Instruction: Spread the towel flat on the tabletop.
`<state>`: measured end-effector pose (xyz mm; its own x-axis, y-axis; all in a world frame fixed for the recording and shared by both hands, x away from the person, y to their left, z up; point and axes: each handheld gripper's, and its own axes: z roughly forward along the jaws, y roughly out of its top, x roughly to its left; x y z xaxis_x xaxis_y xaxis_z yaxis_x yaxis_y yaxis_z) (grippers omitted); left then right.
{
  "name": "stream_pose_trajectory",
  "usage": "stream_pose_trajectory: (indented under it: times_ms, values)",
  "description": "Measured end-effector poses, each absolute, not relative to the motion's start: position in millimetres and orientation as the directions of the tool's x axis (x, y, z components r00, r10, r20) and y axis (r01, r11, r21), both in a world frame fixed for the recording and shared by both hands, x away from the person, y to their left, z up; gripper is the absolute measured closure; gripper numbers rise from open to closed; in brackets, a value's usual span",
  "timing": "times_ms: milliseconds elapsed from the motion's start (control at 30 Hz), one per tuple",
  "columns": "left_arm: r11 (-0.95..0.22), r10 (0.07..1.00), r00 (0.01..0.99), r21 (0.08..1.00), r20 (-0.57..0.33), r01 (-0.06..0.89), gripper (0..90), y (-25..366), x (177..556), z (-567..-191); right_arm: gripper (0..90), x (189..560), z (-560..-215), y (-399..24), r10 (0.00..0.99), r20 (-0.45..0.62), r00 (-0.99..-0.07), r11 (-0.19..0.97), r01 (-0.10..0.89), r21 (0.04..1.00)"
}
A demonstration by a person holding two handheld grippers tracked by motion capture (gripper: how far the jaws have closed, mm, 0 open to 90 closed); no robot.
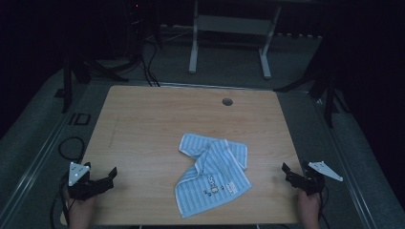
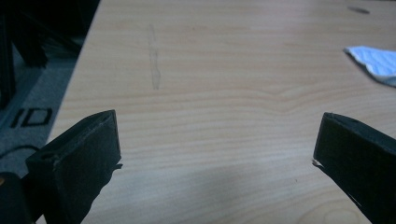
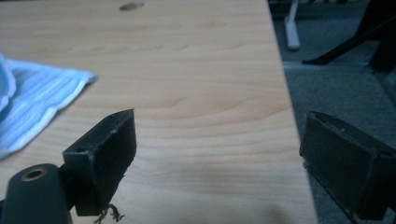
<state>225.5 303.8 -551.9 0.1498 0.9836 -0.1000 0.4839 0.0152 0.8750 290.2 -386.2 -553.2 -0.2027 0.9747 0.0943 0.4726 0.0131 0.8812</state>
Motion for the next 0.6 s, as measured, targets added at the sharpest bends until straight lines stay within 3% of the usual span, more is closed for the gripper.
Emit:
stream_pose_trajectory:
  times_ms: [167, 200, 433, 600]
  values:
    - [0.009, 0.973, 0.189, 0.844, -0.131, 0.537, 0.5, 300.7, 228.1, -546.7, 13.3, 292.0, -553.2, -382.5, 0.962, 0.07, -0.262, 0.075, 0.504, 0.861]
    - [-0.031, 0.965, 0.23, 0.821, -0.123, 0.57, 0.6, 300.3, 229.0, -545.2, 13.4, 293.9, -552.8, -381.2, 0.951, 0.05, -0.305, 0.127, 0.532, 0.837]
    - [-0.182, 0.944, 0.325, 0.728, -0.059, 0.661, 0.5, 305.1, 231.5, -545.5, 14.2, 294.0, -549.1, -376.8, 0.926, 0.027, -0.377, 0.221, 0.6, 0.769]
    - [-0.294, 0.916, 0.399, 0.63, -0.028, 0.719, 0.5, 300.5, 234.6, -547.5, 14.0, 294.2, -536.0, -379.3, 0.911, 0.091, -0.403, 0.221, 0.66, 0.718]
